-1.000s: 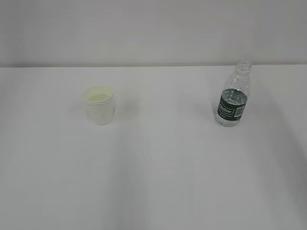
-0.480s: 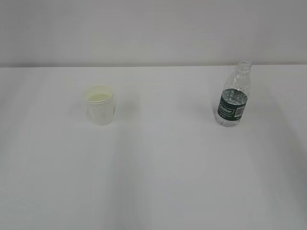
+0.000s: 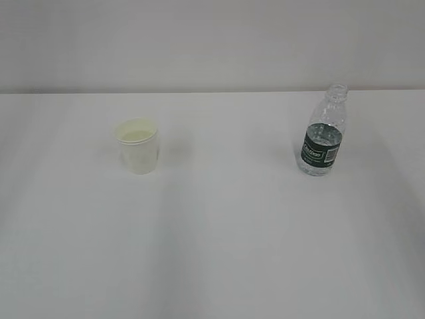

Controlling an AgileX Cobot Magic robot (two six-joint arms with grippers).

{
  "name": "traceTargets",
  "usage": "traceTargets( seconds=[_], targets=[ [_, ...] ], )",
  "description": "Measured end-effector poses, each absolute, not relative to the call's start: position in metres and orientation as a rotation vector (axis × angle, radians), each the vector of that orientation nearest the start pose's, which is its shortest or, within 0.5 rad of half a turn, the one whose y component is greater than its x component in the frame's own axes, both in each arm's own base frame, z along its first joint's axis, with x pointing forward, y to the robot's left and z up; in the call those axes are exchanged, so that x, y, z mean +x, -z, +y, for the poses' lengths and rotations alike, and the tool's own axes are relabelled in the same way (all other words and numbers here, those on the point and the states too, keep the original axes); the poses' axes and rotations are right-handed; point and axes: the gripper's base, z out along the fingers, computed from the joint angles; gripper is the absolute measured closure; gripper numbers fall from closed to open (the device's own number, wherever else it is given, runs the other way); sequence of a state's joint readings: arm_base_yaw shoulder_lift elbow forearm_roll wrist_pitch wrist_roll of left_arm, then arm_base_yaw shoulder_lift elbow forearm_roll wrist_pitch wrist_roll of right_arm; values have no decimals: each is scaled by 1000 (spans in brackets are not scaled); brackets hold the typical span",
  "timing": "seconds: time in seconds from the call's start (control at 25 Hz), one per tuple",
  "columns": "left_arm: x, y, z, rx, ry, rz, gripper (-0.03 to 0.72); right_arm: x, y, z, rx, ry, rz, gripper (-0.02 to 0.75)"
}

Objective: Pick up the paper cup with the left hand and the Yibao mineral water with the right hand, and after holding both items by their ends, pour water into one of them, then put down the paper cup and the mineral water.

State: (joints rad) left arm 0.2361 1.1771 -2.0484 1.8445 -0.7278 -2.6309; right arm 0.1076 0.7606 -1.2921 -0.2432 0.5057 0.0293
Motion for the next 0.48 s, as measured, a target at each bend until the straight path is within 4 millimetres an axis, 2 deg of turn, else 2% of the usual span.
traceTargets(
  seconds=[0.48],
  targets=[
    [134,-656,-31,273,674,1085,294,104,-520,1,-115,147,1443,148]
  ],
)
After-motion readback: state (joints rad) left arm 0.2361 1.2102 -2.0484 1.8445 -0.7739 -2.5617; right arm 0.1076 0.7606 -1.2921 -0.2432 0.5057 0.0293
